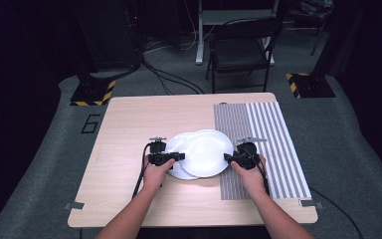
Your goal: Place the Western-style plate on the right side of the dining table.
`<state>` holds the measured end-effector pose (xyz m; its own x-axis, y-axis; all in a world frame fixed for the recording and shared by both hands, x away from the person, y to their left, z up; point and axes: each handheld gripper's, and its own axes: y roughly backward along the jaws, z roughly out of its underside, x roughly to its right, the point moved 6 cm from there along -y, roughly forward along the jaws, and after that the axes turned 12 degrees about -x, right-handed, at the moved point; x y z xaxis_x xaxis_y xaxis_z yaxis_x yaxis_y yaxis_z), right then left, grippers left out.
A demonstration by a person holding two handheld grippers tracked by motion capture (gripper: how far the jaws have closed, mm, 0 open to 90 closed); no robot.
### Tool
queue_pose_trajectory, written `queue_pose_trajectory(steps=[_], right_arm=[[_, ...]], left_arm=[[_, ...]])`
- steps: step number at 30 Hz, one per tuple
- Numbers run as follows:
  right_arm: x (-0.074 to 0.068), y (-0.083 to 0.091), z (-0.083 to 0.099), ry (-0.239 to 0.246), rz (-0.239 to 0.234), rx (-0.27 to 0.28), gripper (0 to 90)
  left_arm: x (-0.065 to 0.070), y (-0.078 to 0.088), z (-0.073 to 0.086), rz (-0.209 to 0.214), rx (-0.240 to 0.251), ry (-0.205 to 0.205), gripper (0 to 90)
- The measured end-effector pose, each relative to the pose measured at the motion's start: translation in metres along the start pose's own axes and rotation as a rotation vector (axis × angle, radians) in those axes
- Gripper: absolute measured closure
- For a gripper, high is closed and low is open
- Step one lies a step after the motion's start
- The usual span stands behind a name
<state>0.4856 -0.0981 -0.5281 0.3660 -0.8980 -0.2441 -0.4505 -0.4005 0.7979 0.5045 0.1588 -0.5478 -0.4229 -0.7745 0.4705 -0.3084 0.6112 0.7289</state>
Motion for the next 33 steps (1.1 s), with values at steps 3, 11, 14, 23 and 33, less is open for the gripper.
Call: queue_pose_trajectory(steps=[3, 11, 14, 23, 33], right_arm=[[-0.001, 0.000, 0.001, -0.008, -0.004, 0.005, 56.0], [0.003, -0.004, 0.005, -0.030, -0.020, 0.007, 56.6], [0.003, -0.004, 0.006, -0.038, -0.023, 0.012, 56.6], [0.004, -0.006, 0.009, -0.063, -0.042, 0.019, 55.6], [-0.001, -0.009, 0.013, -0.083, -0.048, 0.022, 50.4]], left_arm=[[0.001, -0.001, 0.000, -0.006, 0.006, 0.004, 59.3], [0.005, -0.002, 0.001, 0.001, -0.009, -0.018, 57.5], [0.008, -0.004, 0.001, 0.007, -0.007, -0.007, 57.2], [0.017, -0.008, 0.005, 0.025, 0.000, -0.007, 54.7], [0.022, -0.010, 0.006, 0.021, 0.024, 0.010, 53.1]])
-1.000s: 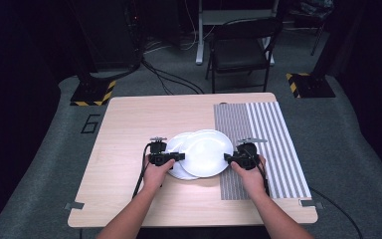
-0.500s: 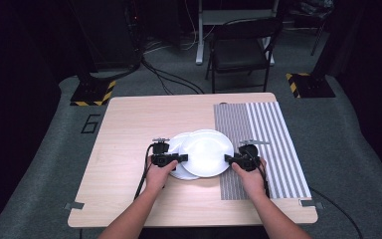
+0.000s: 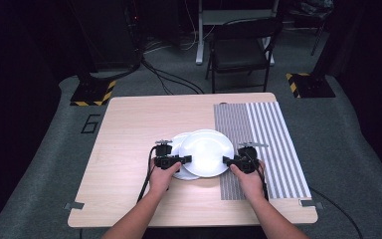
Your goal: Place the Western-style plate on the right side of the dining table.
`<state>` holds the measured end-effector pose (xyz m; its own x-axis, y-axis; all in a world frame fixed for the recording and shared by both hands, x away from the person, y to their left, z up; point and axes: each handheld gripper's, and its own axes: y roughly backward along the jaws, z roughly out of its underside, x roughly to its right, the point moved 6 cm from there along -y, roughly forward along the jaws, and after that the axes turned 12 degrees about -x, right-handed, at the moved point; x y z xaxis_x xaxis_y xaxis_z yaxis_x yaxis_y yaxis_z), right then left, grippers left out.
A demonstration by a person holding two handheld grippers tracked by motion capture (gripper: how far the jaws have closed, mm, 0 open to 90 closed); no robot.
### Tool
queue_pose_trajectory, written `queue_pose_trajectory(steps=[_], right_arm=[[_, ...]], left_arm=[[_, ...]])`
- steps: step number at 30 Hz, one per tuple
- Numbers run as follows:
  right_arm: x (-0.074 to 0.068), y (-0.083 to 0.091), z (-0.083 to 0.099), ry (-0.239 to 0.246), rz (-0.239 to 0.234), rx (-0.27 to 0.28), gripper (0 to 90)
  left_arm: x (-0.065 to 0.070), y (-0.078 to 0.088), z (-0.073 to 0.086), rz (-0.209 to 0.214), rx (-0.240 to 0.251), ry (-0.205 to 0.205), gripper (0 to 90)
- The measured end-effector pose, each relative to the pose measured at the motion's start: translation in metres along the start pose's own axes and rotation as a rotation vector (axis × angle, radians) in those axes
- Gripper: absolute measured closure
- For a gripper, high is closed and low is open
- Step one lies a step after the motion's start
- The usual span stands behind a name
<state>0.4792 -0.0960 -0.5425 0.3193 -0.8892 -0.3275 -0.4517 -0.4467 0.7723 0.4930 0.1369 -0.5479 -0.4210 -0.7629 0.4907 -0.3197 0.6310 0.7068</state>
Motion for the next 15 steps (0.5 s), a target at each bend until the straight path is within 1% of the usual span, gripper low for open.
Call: queue_pose_trajectory(steps=[2, 5, 6, 9, 11, 12, 15], right_arm=[[-0.0013, -0.0001, 0.0009, -0.006, 0.002, -0.001, 50.1], [-0.0024, -0.0005, 0.0022, -0.012, 0.003, 0.003, 49.5], [-0.0035, -0.0009, 0.0028, -0.028, 0.001, 0.004, 49.0], [-0.0058, -0.0022, 0.0042, -0.039, 0.004, 0.011, 47.4], [-0.0061, -0.0021, 0.0044, -0.041, 0.008, 0.010, 47.6], [-0.0062, -0.0020, 0.0043, -0.039, 0.010, 0.012, 47.7], [-0.0068, -0.0018, 0.0046, -0.037, 0.019, 0.016, 47.6]], left_arm=[[-0.0004, 0.0005, 0.0007, -0.006, -0.004, -0.010, 52.8], [0.0007, 0.0001, 0.0010, -0.006, 0.003, 0.004, 52.7], [0.0008, 0.0000, 0.0010, -0.008, 0.006, 0.005, 52.7], [0.0011, -0.0001, 0.0012, -0.012, 0.010, 0.008, 52.7], [0.0014, -0.0003, 0.0011, -0.015, 0.014, 0.011, 52.6], [0.0008, -0.0001, 0.0012, -0.018, 0.012, 0.002, 52.6], [0.0010, -0.0002, 0.0013, -0.016, 0.014, 0.008, 52.7]])
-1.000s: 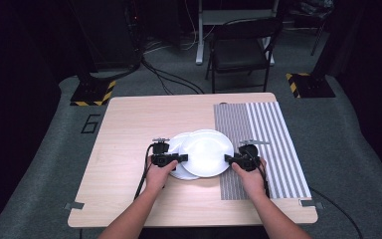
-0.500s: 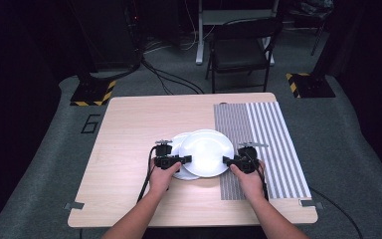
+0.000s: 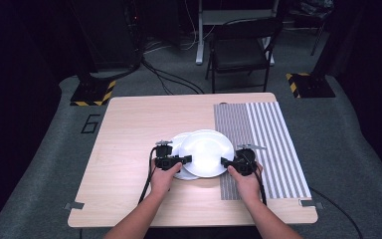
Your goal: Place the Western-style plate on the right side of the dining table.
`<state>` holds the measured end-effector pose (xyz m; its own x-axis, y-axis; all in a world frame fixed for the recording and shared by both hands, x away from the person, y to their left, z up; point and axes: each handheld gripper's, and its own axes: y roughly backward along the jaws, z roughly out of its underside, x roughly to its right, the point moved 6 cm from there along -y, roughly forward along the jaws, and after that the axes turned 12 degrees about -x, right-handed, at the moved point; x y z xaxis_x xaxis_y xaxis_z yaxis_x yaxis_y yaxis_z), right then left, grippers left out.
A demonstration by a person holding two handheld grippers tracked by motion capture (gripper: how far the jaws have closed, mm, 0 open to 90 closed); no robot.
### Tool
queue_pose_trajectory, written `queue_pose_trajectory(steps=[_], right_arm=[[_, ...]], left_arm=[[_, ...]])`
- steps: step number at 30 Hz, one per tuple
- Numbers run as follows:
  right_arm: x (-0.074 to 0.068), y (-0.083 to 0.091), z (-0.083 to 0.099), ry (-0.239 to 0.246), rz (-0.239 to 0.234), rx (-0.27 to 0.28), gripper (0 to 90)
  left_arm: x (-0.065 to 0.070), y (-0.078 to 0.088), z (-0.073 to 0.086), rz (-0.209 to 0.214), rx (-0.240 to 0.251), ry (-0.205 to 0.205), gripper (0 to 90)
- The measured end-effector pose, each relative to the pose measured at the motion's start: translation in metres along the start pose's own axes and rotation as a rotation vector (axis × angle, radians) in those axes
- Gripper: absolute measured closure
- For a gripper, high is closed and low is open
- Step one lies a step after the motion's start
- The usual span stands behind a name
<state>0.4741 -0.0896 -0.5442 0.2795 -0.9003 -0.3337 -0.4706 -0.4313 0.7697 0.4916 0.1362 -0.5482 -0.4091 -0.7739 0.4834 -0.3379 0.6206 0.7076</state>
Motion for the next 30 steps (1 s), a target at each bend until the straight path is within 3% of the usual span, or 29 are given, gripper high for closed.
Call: queue_pose_trajectory(steps=[10, 15, 19, 20, 22, 24, 25, 30], right_arm=[[-0.001, 0.001, 0.000, -0.009, 0.003, -0.002, 48.6], [-0.002, 0.004, -0.002, -0.006, 0.006, 0.010, 48.8], [-0.004, 0.007, -0.004, 0.006, 0.017, 0.017, 49.5], [-0.005, 0.007, -0.005, 0.008, 0.017, 0.021, 49.5], [-0.006, 0.008, -0.006, 0.011, 0.015, 0.025, 49.5], [-0.007, 0.010, -0.007, 0.009, 0.010, 0.028, 49.5], [-0.007, 0.010, -0.007, 0.011, 0.012, 0.029, 49.5], [-0.010, 0.013, -0.010, 0.015, 0.012, 0.035, 49.4]], left_arm=[[0.000, 0.000, 0.000, 0.004, -0.002, -0.002, 52.6], [0.001, 0.002, -0.001, 0.014, 0.012, 0.019, 52.2], [0.002, 0.004, -0.003, 0.010, 0.023, 0.017, 52.1], [0.001, 0.005, -0.003, 0.005, 0.017, -0.004, 52.2], [0.003, 0.007, -0.005, 0.007, 0.028, 0.009, 52.2], [0.002, 0.009, -0.006, 0.002, 0.028, -0.005, 52.1], [0.003, 0.009, -0.006, 0.006, 0.030, 0.011, 52.1], [0.004, 0.013, -0.008, -0.002, 0.030, -0.006, 51.8]])
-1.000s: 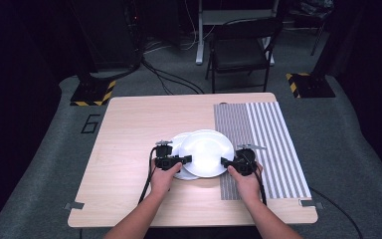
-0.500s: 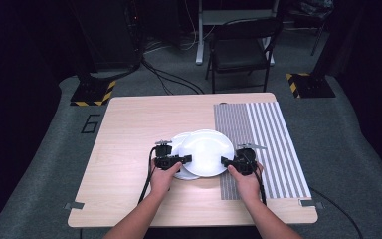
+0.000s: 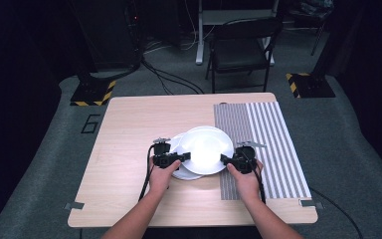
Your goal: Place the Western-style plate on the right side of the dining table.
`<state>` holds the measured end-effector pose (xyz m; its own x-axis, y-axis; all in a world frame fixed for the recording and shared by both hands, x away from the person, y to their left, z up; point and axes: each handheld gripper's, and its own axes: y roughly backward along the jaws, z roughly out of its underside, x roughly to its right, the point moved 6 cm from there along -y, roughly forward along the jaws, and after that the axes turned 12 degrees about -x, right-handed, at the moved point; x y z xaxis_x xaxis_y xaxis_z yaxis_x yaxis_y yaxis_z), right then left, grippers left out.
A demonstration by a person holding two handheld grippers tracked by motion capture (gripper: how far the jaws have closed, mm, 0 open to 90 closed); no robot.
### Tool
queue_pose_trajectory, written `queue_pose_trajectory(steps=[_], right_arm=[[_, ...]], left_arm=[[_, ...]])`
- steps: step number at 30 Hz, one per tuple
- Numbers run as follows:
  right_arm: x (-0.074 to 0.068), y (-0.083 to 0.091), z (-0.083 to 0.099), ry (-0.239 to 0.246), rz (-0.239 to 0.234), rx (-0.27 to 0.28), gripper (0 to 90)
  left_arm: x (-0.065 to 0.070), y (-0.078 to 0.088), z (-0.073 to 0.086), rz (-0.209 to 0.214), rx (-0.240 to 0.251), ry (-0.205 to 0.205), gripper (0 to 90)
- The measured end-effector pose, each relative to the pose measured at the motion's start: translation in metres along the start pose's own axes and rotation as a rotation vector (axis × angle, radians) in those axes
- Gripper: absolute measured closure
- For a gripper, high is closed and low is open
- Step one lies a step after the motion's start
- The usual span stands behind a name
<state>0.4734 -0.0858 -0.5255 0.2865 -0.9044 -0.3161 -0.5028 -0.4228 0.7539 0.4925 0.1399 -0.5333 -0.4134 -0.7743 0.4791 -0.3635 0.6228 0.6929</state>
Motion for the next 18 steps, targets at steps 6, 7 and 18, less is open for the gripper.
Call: queue_pose_trajectory(steps=[6, 7, 18], right_arm=[[-0.001, 0.002, -0.002, 0.003, 0.002, 0.004, 49.2], [-0.001, 0.002, -0.002, 0.001, 0.003, 0.004, 49.2], [-0.001, 0.010, -0.008, 0.014, 0.013, 0.023, 49.2]], left_arm=[[0.003, 0.004, -0.003, -0.020, 0.001, -0.013, 51.7], [0.004, 0.004, -0.004, -0.020, 0.005, -0.003, 51.7], [0.010, 0.008, -0.012, -0.027, 0.008, -0.030, 51.6]])
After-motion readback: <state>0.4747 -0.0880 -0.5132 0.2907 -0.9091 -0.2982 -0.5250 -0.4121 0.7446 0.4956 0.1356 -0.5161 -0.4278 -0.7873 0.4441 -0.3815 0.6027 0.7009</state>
